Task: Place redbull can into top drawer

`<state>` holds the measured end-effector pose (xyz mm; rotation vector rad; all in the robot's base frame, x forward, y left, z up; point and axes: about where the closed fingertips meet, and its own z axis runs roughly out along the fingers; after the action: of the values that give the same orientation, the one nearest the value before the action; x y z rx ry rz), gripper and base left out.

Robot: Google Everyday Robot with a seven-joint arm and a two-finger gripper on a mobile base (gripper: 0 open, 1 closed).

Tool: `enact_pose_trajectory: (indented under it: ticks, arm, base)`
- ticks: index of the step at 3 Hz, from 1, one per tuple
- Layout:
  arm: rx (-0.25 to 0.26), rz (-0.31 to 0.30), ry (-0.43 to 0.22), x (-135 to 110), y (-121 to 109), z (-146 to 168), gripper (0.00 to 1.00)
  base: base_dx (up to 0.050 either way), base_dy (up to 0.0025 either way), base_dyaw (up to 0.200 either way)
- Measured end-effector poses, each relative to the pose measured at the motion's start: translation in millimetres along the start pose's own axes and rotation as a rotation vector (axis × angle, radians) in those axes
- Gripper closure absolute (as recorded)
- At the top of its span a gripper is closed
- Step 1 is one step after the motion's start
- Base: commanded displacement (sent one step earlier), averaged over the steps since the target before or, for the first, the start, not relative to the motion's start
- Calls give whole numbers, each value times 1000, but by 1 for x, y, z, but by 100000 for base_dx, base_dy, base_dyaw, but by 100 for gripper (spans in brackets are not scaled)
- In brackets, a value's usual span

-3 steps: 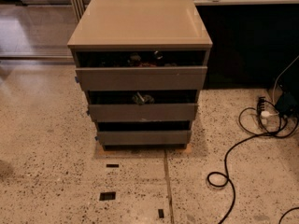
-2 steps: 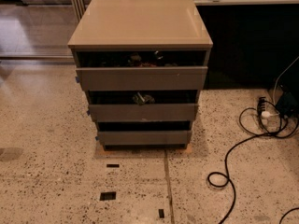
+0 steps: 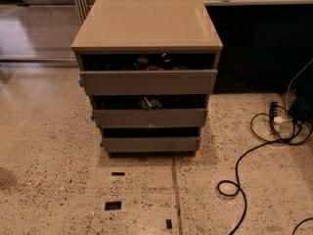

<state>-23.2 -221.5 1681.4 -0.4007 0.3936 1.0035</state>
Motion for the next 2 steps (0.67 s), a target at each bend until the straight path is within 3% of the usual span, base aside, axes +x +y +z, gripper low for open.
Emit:
enact_pose_trajectory:
  ticks: [1, 2]
  arm:
    - [0, 0, 0, 0, 0, 0, 39]
    - [0, 0, 0, 0, 0, 0, 27]
  base:
    - [0, 0, 0]
    - [0, 0, 0]
